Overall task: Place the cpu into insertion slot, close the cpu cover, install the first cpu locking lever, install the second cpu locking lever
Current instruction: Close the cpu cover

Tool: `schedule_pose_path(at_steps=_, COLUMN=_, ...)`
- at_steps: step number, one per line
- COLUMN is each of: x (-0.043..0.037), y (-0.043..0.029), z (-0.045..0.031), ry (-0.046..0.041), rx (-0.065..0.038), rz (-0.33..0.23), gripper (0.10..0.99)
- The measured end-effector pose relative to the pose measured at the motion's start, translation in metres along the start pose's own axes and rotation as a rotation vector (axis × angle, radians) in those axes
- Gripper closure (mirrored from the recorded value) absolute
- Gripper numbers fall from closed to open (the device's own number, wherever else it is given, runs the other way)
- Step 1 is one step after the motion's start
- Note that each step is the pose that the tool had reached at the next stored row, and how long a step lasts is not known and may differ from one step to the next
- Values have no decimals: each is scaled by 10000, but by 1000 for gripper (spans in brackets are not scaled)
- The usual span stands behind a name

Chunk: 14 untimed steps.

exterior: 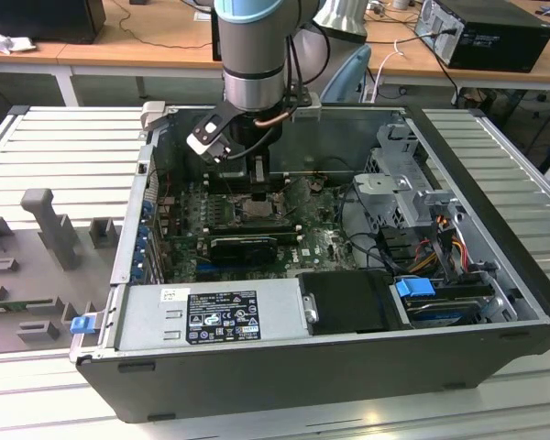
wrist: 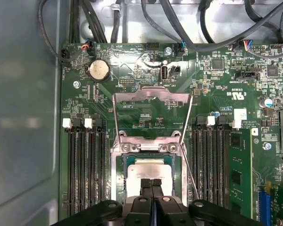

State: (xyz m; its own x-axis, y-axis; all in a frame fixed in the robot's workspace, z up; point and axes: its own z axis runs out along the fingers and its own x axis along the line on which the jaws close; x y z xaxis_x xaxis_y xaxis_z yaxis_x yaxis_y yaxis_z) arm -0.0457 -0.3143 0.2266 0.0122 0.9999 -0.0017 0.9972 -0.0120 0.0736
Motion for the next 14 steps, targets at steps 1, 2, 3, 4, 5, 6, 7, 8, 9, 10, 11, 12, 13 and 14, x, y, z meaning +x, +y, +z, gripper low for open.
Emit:
schedule_pose_path(at_steps=1, x=0, y=1, z=-8, ry=-1, rx=0, rz=2, gripper=980)
schedule_pose_path(at_steps=2, x=0, y=1, z=-15, ry=0, rx=0, rz=3, gripper=980)
schedule_pose_path(at_steps=3, x=0, y=2, z=-23, ry=-1, rx=0, rz=3, gripper=980)
schedule_pose_path(at_steps=4, x=0, y=6, z=-31, ry=2, rx=4, rz=5, gripper=980)
schedule_pose_path(at_steps=5, x=0, y=30, z=-30, ry=-1, rx=22, rz=10, gripper=980)
schedule_pose_path(at_steps=6, x=-1, y=65, z=-27, ry=3, rx=63, rz=12, gripper=980)
schedule_pose_path(at_steps=7, x=-2, y=105, z=-25, ry=2, rx=109, rz=12, gripper=980)
schedule_pose_path(at_steps=8, x=-1, y=139, z=-22, ry=2, rx=142, rz=13, gripper=980)
schedule_pose_path(at_steps=9, x=-2, y=165, z=-20, ry=2, rx=156, rz=12, gripper=980)
schedule_pose_path(at_steps=10, x=-2, y=165, z=-24, ry=0, rx=157, rz=12, gripper=980)
schedule_pose_path(at_steps=11, x=-1, y=166, z=-32, ry=0, rx=157, rz=14, gripper=980)
schedule_pose_path(at_steps=12, x=3, y=167, z=-46, ry=1, rx=156, rz=14, gripper=980)
schedule_pose_path(at_steps=13, x=5, y=168, z=-58, ry=0, rx=157, rz=13, gripper=980)
schedule_pose_path(at_steps=14, x=12, y=170, z=-85, ry=-4, rx=156, rz=13, gripper=980)
